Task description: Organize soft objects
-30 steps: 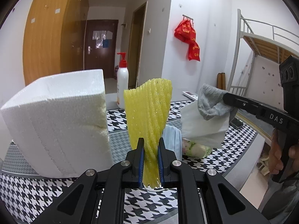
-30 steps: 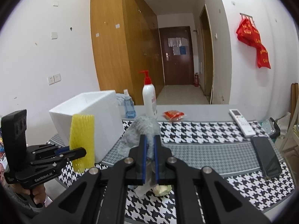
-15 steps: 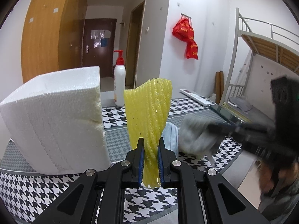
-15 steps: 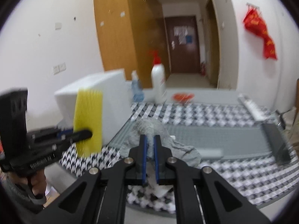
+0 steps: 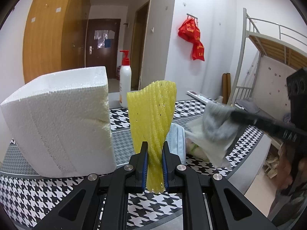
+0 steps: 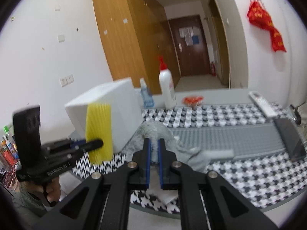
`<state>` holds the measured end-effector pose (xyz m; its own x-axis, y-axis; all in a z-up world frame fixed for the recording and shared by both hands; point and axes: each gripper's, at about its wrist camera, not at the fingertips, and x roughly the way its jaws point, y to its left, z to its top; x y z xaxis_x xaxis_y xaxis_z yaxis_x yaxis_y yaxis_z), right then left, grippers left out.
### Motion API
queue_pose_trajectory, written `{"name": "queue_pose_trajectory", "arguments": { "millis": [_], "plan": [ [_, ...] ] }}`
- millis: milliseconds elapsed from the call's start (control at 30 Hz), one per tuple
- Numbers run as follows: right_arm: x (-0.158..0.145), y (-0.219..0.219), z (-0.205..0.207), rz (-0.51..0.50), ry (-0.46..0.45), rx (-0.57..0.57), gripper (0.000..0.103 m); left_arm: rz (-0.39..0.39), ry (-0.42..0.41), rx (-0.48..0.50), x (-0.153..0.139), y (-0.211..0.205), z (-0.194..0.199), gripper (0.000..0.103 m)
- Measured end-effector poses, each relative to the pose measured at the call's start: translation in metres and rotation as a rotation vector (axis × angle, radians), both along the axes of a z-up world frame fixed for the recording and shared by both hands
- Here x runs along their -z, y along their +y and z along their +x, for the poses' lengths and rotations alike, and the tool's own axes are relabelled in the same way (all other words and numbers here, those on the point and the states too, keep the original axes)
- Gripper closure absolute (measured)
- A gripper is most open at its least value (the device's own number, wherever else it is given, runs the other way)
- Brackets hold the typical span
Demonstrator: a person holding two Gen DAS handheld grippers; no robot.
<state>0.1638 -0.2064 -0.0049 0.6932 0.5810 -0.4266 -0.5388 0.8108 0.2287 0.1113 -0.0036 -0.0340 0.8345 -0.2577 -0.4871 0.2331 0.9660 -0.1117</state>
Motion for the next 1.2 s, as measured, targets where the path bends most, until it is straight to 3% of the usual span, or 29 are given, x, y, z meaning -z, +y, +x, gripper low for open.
{"name": "queue_pose_trajectory", "arguments": {
  "millis": [200,500,600,733,767,833,867,900,1033,1200],
  "plan": [
    [-0.024,-0.009,-0.008,-0.012,-0.076,0.039,0.093,0.003,-0.009,0.002,-0.002,0.000,-0.001,0.089],
    [-0.037,-0.006,-0.005,-0.030,-0.117,0.053,0.093,0.008,-0.022,-0.008,-0.006,0.002,-0.004,0.089],
    [-0.027,-0.002,0.003,-0.041,-0.073,0.042,0.093,0.000,-0.026,-0.003,-0.005,0.001,-0.007,0.089],
    [0.008,0.008,0.015,-0.065,0.039,0.006,0.093,0.010,-0.009,-0.003,0.000,0.000,-0.004,0.089],
    [0.013,0.009,0.016,-0.059,0.058,-0.004,0.090,0.012,-0.007,-0.004,0.000,0.000,-0.004,0.089],
    [0.020,0.010,0.017,-0.042,0.082,-0.026,0.072,0.009,-0.007,-0.003,0.000,-0.001,-0.002,0.089],
    [0.021,0.009,0.017,-0.044,0.081,-0.025,0.052,0.008,-0.006,-0.001,0.000,-0.001,-0.001,0.089],
    [0.020,0.007,0.015,-0.033,0.068,-0.026,0.040,0.009,-0.005,0.001,0.001,-0.002,0.000,0.089],
    [0.009,-0.004,0.008,0.010,0.039,-0.028,0.034,0.013,0.007,0.007,-0.001,-0.008,0.006,0.089],
    [0.027,0.001,-0.001,-0.125,0.041,-0.006,0.034,0.015,0.016,0.016,0.001,-0.010,0.011,0.089]
  ]
}}
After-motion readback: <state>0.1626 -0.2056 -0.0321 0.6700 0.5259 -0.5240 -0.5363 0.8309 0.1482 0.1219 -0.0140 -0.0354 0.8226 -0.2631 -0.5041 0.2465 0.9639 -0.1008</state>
